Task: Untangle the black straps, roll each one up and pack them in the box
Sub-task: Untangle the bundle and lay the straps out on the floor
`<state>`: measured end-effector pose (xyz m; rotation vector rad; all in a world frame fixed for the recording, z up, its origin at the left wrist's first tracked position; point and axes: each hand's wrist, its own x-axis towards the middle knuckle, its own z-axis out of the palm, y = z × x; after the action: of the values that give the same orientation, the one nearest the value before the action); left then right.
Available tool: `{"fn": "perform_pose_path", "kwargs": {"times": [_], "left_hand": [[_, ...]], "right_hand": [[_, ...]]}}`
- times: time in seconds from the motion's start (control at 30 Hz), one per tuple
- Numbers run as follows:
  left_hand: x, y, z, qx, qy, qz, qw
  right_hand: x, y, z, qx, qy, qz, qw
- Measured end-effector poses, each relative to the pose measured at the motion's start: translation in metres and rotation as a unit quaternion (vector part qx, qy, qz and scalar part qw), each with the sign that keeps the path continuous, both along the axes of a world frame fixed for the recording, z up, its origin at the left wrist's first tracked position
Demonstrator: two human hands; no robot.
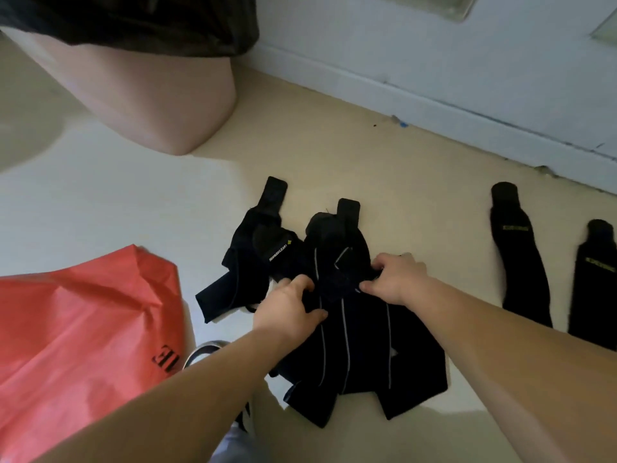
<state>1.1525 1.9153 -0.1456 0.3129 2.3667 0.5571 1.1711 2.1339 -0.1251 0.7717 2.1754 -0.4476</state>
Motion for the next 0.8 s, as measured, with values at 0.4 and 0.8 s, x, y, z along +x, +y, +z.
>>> {"fn": "perform_pose_path", "kwargs": {"times": [0.4,0.8], "left_hand": [[0.003,0.015,-0.002,0.112,-0.028,0.137,0.984],[-0.016,0.038,-0.005,0.051,-0.081,0.158,0.983]], "right_hand": [[-0.011,0.006,0.026,-0.249,0.211,-0.451,0.831],[-0.009,0.038,0.001,-0.332,0.109,-0.396,0.849]]}}
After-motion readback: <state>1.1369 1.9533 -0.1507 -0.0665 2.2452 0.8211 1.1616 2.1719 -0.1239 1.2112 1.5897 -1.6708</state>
